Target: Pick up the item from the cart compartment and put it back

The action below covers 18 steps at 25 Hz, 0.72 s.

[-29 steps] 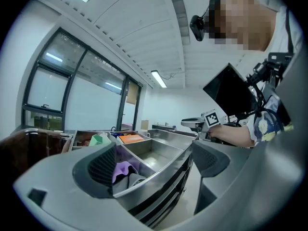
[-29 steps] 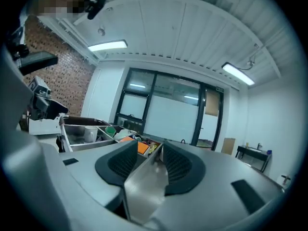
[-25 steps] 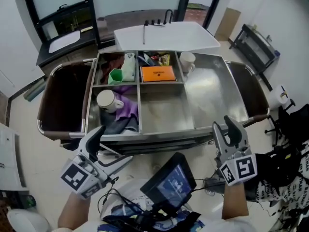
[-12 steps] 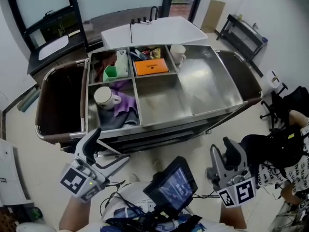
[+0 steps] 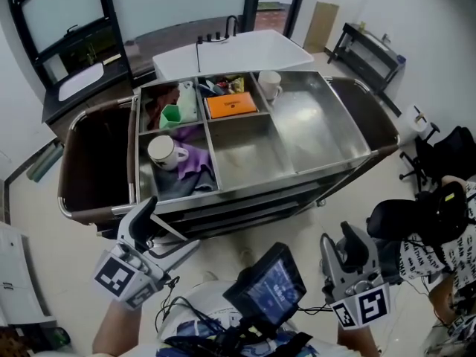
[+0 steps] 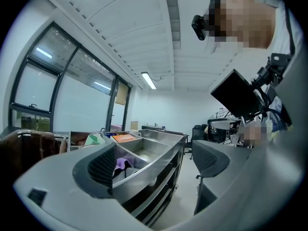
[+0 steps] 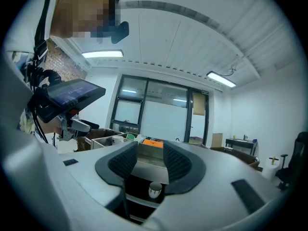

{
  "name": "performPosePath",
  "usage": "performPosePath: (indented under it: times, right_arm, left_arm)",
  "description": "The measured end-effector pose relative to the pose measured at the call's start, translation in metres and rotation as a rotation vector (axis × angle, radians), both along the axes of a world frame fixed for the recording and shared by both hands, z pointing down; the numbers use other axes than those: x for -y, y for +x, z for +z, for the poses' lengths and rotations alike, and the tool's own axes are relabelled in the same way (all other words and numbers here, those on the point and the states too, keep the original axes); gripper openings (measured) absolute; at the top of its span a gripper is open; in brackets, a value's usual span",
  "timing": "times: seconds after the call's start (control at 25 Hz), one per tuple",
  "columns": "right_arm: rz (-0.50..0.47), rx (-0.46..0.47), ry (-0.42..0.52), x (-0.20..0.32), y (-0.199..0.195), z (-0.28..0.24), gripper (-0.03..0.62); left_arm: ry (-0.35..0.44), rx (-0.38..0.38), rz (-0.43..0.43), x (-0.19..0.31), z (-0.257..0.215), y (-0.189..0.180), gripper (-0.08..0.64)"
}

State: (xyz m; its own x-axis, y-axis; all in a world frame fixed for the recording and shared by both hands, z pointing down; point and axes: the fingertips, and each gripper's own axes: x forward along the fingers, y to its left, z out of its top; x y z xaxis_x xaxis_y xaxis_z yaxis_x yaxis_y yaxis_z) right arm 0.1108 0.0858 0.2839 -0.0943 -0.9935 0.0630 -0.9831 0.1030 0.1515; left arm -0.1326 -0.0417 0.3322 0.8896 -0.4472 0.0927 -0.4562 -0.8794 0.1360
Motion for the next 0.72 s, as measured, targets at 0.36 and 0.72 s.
performPosePath:
  times: [0.36,0.72]
  right_arm:
    - [-0.016,-0.013,0.001,0.001,-0.013,-0.002,0.194]
    - [-0.033,-0.003,-0.003,0.007,-0.026,-0.001,0.194]
  left_arm:
    - [0.012,0.019,-0.008,-0.002,-0.002,-0.015,0.468]
    - [0.005,0.008,-0.024,-0.001,-0.001,-0.030,0.468]
